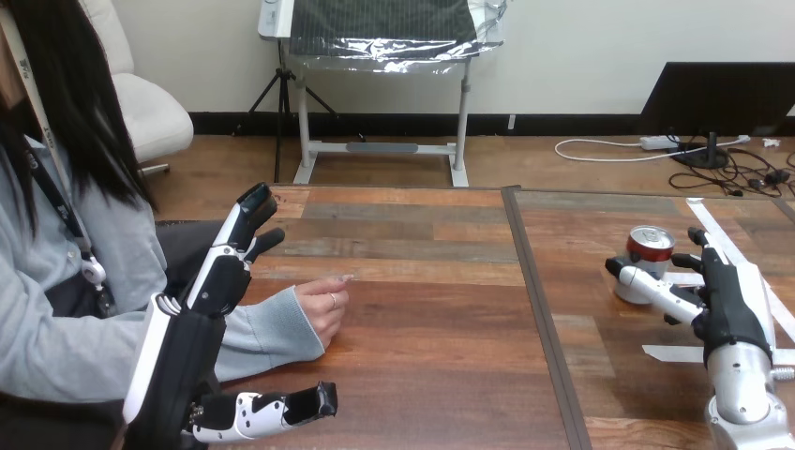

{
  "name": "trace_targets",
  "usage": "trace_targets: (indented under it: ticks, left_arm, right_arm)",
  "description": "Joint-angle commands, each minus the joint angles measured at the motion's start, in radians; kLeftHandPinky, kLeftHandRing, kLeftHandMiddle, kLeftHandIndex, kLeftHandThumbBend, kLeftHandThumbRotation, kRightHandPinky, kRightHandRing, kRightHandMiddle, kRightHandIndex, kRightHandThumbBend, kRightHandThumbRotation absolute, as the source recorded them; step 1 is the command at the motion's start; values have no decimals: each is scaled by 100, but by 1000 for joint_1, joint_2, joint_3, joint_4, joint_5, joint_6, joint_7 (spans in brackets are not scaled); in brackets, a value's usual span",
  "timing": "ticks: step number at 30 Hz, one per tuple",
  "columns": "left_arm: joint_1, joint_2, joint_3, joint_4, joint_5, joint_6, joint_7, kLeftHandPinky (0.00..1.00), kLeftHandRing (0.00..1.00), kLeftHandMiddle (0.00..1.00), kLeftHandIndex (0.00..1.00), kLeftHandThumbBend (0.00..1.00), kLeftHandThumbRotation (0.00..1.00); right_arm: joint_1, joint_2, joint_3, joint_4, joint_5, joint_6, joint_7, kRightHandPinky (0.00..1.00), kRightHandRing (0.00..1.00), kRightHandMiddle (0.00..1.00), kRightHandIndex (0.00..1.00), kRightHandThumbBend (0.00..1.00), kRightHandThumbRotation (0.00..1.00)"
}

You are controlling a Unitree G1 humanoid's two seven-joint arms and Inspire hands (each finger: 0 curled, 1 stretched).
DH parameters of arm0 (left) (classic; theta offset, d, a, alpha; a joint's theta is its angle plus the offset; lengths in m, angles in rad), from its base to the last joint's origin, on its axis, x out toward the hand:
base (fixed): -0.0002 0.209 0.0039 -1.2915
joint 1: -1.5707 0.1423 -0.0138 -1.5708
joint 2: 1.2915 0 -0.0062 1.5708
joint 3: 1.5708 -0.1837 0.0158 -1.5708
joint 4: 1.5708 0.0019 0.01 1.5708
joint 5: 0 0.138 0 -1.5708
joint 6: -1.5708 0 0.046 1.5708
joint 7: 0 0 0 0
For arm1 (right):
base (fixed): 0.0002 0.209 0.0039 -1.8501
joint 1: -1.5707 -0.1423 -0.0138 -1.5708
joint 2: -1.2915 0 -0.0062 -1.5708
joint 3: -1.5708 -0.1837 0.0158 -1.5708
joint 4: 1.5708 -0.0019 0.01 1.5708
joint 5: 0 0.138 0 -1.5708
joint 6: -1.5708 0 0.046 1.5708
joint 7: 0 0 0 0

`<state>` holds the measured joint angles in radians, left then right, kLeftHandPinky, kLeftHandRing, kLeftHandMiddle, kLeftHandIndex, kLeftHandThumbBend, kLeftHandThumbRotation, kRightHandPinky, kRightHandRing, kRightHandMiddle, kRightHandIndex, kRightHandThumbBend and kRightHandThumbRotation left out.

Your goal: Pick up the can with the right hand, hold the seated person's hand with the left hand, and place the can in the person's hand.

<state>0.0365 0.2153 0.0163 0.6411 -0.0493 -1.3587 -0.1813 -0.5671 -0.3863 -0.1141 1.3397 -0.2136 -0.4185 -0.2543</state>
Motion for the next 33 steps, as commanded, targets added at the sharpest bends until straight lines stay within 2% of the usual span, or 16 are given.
trace_targets:
  ticks: [1,8,12,16,19,20,25,28,29,33]
  left_arm:
    - [-43,15,4,8,-10,-24,-5,85,95,98,96,100,55]
    - [-43,14,10,10,-4,-28,-1,80,94,97,96,100,55]
    - [-49,19,0,21,-17,-37,-7,78,93,97,96,100,54]
    - [-52,23,-7,29,-27,-45,-12,80,94,98,96,100,54]
    - [-54,24,-10,33,-33,-49,-16,80,94,98,96,100,54]
    - [-54,24,-12,35,-36,-50,-18,80,94,98,96,100,54]
    - [-54,23,-13,38,-46,-52,-26,81,94,98,96,100,54]
    - [-56,23,-13,41,-48,-56,-28,81,94,98,96,100,54]
    - [-56,22,-13,42,-48,-57,-29,81,94,98,96,100,54]
    - [-55,20,-8,43,-44,-58,-30,81,94,98,96,100,54]
  right_arm:
    - [-94,-20,4,-8,-3,1,-12,40,52,85,95,100,52]
    - [-97,-23,5,-7,-7,-5,-17,49,61,89,96,100,54]
    - [-102,-24,1,-7,-2,1,-9,50,60,89,96,100,55]
    - [-108,-27,-2,-6,2,11,-5,51,64,90,97,100,55]
    - [-111,-28,-4,-7,4,13,-7,41,52,89,96,100,53]
    - [-111,-29,-4,-7,4,12,-6,42,52,89,96,100,53]
    - [-114,-32,-5,-8,6,12,-4,42,51,88,96,100,52]
    - [-115,-33,-8,-8,10,10,3,42,51,81,97,100,51]
    - [-116,-34,-10,-8,12,9,6,45,55,82,97,100,50]
    - [-119,-35,-11,-9,13,11,8,49,60,84,97,100,50]
